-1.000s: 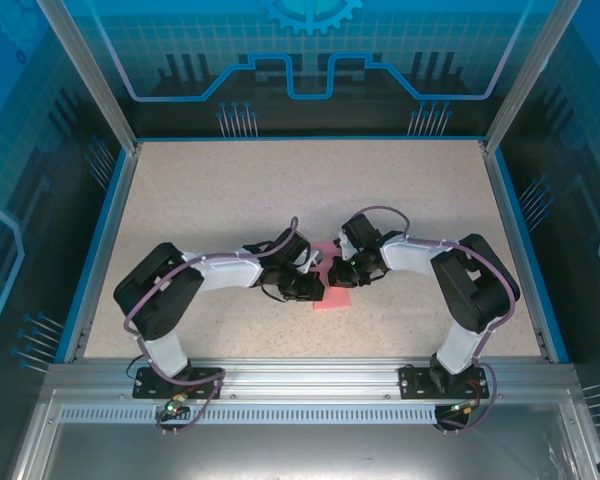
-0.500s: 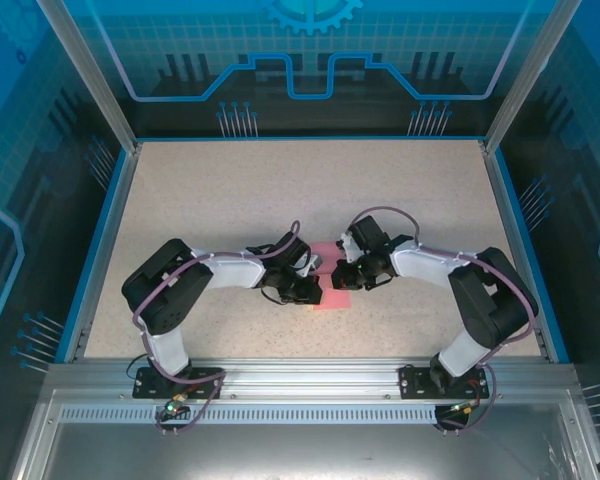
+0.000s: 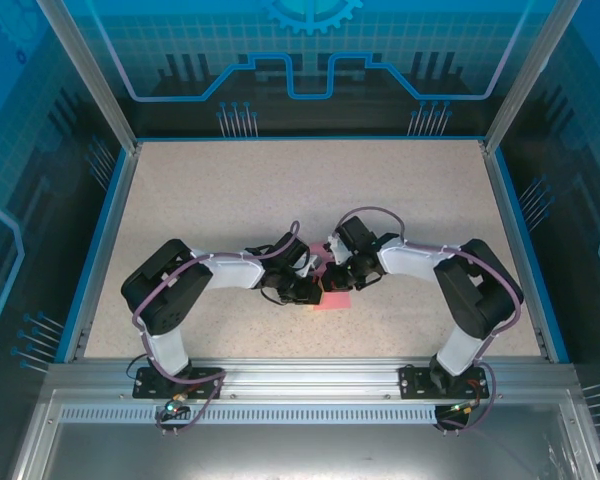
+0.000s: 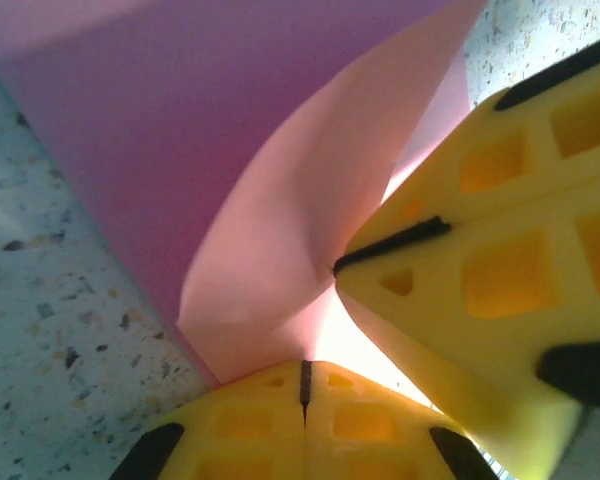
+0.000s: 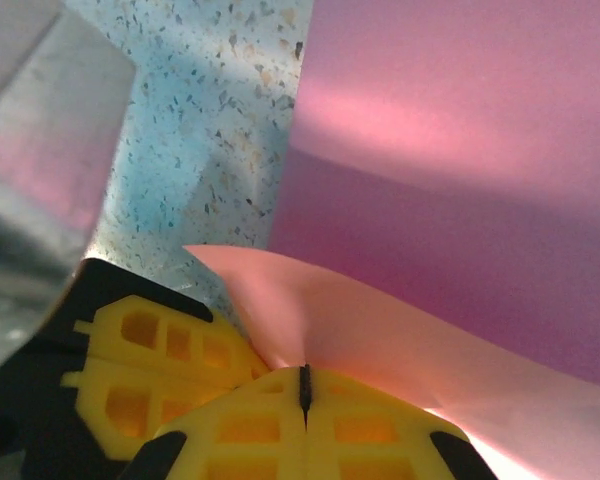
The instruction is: Fold a paper plane with a square sheet of paper (fold left side to right side)
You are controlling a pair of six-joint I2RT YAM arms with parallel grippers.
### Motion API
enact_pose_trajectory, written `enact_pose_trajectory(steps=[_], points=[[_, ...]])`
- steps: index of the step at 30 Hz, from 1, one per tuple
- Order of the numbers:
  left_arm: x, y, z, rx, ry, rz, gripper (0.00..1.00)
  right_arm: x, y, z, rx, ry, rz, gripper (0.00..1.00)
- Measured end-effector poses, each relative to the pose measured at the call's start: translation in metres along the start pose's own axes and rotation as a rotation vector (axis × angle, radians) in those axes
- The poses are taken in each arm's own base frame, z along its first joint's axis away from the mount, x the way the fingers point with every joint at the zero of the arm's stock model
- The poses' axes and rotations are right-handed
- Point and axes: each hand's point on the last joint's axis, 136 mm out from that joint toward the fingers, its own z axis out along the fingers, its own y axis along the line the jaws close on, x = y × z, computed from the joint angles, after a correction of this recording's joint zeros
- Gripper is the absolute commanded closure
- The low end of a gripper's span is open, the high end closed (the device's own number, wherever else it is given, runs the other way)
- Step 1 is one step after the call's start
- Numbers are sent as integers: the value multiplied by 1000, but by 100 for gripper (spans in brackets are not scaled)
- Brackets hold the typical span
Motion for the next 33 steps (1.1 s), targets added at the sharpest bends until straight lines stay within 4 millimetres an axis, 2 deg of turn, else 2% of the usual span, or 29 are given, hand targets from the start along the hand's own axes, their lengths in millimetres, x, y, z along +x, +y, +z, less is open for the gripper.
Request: enact_pose_trajectory(steps=[10,23,33], points=[[0,0,0,-1,0,0,96,2,-10,10,40,32,5,96],[0,1,1,6,-8,6,97,1,-16,7,85,57,-57,96],[-1,0,2,15,-19,13,97,-3,-35,-4,99,61,-40,95]])
